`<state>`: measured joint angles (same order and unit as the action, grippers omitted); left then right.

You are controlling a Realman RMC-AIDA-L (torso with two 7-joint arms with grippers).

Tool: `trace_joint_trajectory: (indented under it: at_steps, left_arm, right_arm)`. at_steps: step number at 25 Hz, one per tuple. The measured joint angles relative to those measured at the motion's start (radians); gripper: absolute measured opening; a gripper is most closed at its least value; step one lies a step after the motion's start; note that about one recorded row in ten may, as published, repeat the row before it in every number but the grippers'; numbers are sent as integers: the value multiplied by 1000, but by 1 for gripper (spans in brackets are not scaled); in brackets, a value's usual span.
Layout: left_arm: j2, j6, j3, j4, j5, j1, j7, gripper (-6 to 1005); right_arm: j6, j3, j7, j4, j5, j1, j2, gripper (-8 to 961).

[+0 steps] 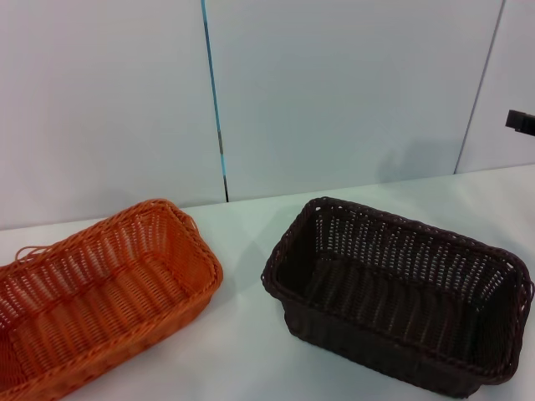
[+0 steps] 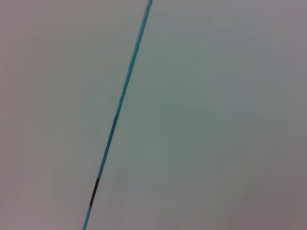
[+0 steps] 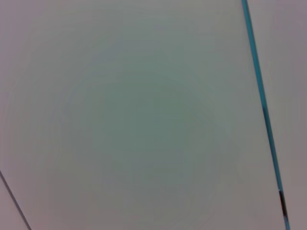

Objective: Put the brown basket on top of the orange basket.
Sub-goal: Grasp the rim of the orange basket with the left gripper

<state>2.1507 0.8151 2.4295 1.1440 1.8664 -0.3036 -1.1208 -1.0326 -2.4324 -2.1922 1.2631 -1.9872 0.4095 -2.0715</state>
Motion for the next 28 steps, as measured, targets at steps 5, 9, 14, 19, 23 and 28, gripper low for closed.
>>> trace_joint_trajectory:
  at_steps: [5,9,14,19,23,28]
  left_arm:
    - [2,42,3,92,95,15,89,879]
    - [4,71,0,155,159,25,150,879]
    - [5,123,1,220,266,28,234,878]
    - [7,191,-1,276,361,25,321,878]
    - [8,227,-8,316,420,22,385,877]
    - [7,260,-44,371,530,18,477,877]
  right_arm:
    - [3,3,0,-9,-1,1,1,766]
    - [3,11,0,-10,-6,2,0,766]
    - [2,15,0,-10,-10,2,-1,765]
    - [3,24,0,-12,-10,2,-1,766]
    - [3,25,0,-18,-12,2,-1,766]
    - [3,26,0,-31,-12,2,0,765]
